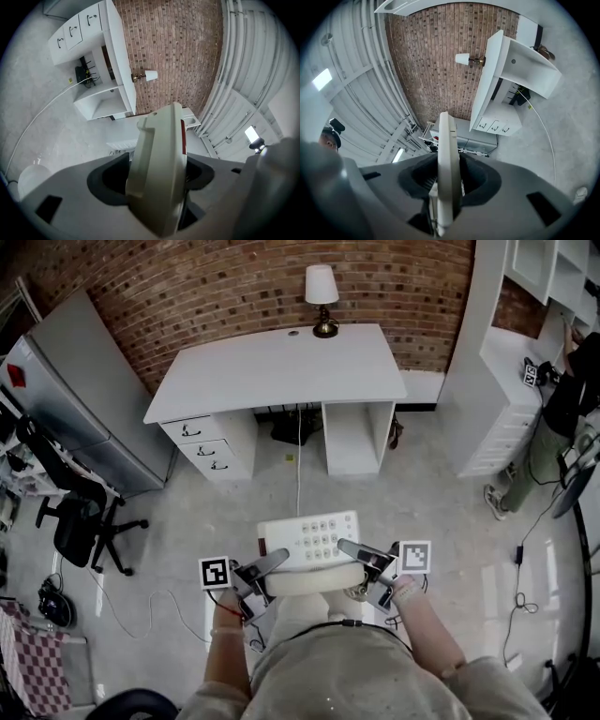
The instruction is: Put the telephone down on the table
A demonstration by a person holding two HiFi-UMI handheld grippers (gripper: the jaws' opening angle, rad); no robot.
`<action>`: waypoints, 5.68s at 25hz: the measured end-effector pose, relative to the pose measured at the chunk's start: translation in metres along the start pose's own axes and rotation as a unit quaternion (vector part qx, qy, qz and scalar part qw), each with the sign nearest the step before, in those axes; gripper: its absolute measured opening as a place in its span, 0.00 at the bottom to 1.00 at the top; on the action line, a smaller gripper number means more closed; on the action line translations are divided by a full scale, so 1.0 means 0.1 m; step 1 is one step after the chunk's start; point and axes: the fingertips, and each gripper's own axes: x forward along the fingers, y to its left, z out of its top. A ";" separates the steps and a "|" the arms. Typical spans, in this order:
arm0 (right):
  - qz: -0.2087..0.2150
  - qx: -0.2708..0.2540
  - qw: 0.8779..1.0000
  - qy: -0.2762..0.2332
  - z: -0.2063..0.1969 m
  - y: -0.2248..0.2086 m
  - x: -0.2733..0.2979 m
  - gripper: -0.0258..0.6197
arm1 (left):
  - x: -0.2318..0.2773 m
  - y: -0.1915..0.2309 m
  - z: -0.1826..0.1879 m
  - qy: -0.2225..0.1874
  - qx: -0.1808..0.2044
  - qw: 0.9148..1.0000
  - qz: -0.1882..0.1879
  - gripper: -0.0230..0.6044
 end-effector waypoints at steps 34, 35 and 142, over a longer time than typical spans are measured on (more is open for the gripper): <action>-0.019 0.014 0.999 -0.027 1.38 -0.98 3.67 0.25 | -0.87 0.72 3.96 0.033 -0.007 0.999 0.009 0.52; -0.020 0.012 0.999 -0.029 1.42 -1.01 3.74 0.25 | -0.88 0.74 4.04 0.036 -0.006 0.999 0.009 0.52; -0.103 0.189 0.970 -0.113 5.00 -3.24 5.78 0.24 | 0.98 2.18 8.29 -0.001 -0.173 0.985 0.019 0.53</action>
